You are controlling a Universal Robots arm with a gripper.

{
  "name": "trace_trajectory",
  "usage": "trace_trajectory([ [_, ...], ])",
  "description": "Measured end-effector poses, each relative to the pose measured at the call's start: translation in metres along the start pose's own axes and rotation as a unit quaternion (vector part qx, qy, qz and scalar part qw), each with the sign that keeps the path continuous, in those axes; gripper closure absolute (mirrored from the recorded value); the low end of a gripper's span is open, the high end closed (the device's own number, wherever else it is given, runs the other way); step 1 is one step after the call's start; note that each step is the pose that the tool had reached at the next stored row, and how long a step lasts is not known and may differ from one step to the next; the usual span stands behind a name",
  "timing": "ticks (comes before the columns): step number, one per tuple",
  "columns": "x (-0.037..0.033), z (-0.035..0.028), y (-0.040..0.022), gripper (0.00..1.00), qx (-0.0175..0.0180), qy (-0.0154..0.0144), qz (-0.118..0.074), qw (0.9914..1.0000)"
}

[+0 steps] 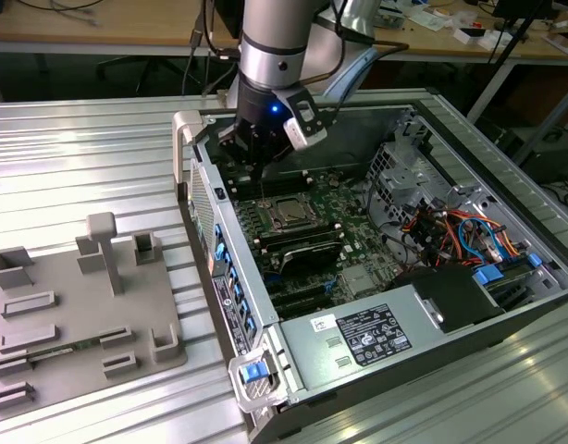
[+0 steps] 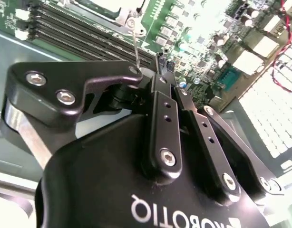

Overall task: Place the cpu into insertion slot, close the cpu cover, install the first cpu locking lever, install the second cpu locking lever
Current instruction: 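Install the first cpu locking lever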

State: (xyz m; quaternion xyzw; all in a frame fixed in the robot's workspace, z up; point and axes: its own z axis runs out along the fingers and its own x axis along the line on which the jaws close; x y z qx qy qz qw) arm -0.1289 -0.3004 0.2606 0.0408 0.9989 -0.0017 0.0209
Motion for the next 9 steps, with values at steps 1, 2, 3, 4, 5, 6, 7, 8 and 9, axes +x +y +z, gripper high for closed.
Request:
trace_trajectory([
  [1,-0.0018,0.0001,0.0004,0.89,-0.0001,0.0000,-0.002,1.00000],
  [2,-0.0036,0.0001,0.0008,0.89,-0.0001,0.0000,-0.003,1.00000],
  [3,-0.0060,0.0003,0.0013,0.89,-0.0003,0.0000,-0.005,0.99999],
  [4,-0.0081,0.0004,0.0017,0.89,-0.0003,0.0000,-0.006,0.99998],
  [5,-0.0108,0.0005,0.0022,0.89,-0.0003,0.0000,-0.007,0.99997],
  [6,-0.0145,0.0006,0.0026,0.89,-0.0004,0.0000,-0.009,0.99996],
  [7,-0.0175,0.0008,0.0029,0.89,-0.0004,0.0000,-0.010,0.99995],
  [8,-0.0207,0.0011,0.0033,0.89,-0.0005,0.0000,-0.011,0.99993],
  [9,-0.0237,0.0013,0.0037,0.89,-0.0005,0.0000,-0.012,0.99993],
])
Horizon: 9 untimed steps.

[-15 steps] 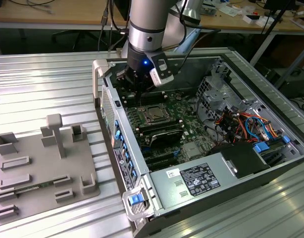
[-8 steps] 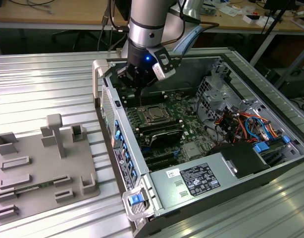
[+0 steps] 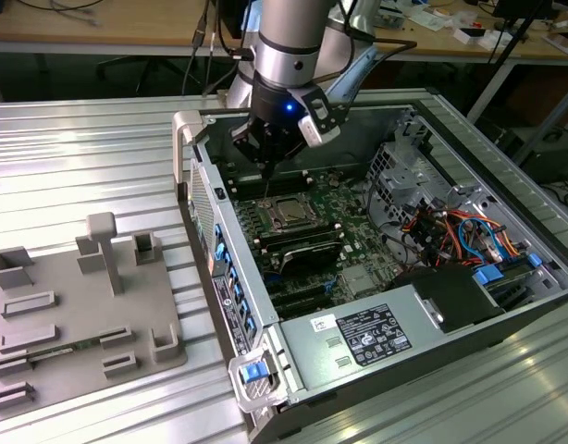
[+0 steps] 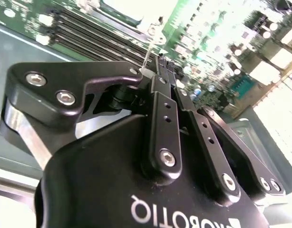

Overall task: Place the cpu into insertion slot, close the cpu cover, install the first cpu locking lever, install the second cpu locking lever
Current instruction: 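Install the first cpu locking lever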

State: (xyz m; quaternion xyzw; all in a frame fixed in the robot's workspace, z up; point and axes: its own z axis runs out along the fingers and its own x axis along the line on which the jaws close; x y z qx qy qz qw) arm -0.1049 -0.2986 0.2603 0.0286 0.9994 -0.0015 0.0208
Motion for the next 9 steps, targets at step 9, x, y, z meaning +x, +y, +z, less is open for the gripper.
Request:
trace_trajectory([
  [9,-0.0307,0.0054,0.0031,0.89,-0.0007,-0.0002,-0.016,0.99988],
])
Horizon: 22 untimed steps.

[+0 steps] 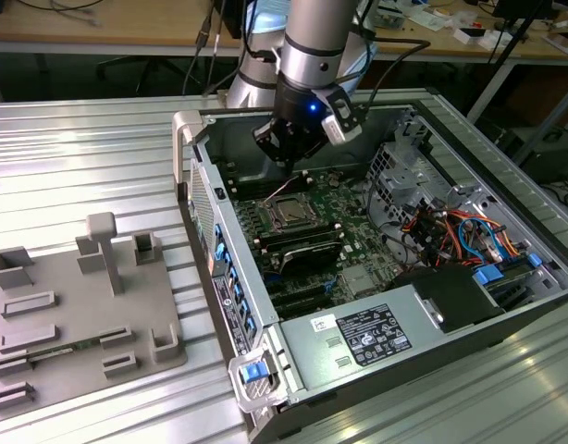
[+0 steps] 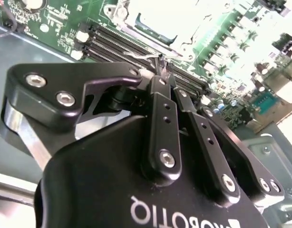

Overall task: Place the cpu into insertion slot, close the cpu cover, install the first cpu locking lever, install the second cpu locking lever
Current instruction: 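Install the first cpu locking lever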

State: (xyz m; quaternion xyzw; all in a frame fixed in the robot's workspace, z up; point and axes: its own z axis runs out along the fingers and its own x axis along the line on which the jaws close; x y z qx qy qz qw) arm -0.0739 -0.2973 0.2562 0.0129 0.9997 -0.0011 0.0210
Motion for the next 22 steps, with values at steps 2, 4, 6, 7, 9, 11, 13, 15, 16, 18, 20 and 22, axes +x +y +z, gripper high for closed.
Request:
trace_trajectory([
  [2,-0.0009,0.0029,0.0001,0.89,-0.0012,0.0000,-0.030,0.99954],
  [4,-0.0045,0.0064,0.0002,0.89,-0.0009,0.0000,-0.033,0.99947],
  [6,-0.0070,0.0105,0.0003,0.89,-0.0008,0.0002,-0.033,0.99946],
  [7,-0.0076,0.0123,0.0003,0.89,-0.0007,0.0004,-0.033,0.99946],
  [9,-0.0091,0.0167,0.0004,0.89,-0.0008,0.0005,-0.033,0.99945],
  [11,-0.0105,0.0193,0.0005,0.89,-0.0008,0.0005,-0.033,0.99944],
  [13,-0.0108,0.0198,0.0006,0.89,-0.0009,0.0007,-0.035,0.99938],
  [15,-0.0097,0.0193,0.0006,0.89,-0.0010,0.0006,-0.037,0.99931],
  [16,-0.0089,0.0193,0.0006,0.89,-0.0011,0.0006,-0.038,0.99926],
  [18,-0.0069,0.0191,0.0022,0.89,-0.0010,0.0007,-0.039,0.99923],
  [20,-0.0068,0.0192,0.0050,0.89,-0.0011,0.0006,-0.039,0.99923],
  [22,-0.0067,0.0192,0.0060,0.89,-0.0010,0.0007,-0.039,0.99923],
])
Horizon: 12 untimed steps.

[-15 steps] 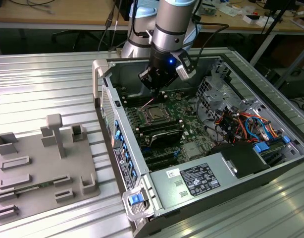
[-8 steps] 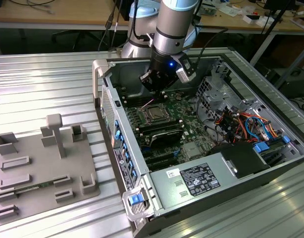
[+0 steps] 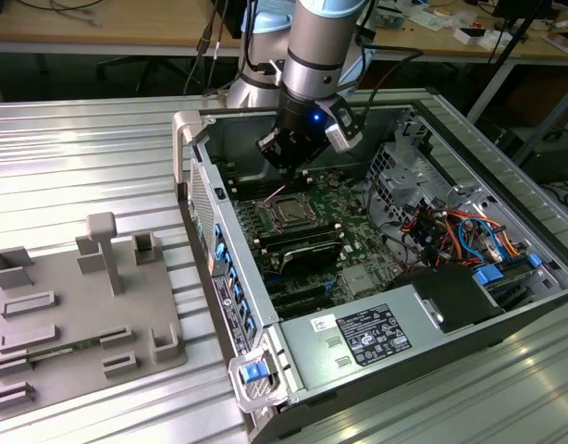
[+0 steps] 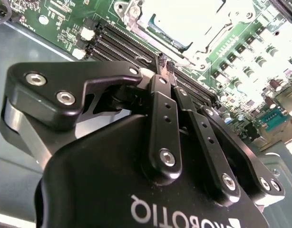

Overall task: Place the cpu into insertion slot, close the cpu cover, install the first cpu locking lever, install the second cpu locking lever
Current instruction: 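Install the first cpu locking lever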

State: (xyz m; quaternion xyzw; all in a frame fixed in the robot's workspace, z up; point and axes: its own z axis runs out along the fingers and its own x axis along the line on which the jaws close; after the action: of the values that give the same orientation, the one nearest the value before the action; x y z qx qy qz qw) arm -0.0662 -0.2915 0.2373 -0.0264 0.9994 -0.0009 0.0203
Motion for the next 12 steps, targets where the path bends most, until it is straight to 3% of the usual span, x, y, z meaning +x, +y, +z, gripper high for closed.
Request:
trace_trajectory([
  [8,-0.0049,0.0023,-0.0002,0.89,-0.0001,0.0000,-0.003,1.00000],
  [12,-0.0092,0.0082,-0.0004,0.89,-0.0002,0.0000,-0.004,0.99999],
])
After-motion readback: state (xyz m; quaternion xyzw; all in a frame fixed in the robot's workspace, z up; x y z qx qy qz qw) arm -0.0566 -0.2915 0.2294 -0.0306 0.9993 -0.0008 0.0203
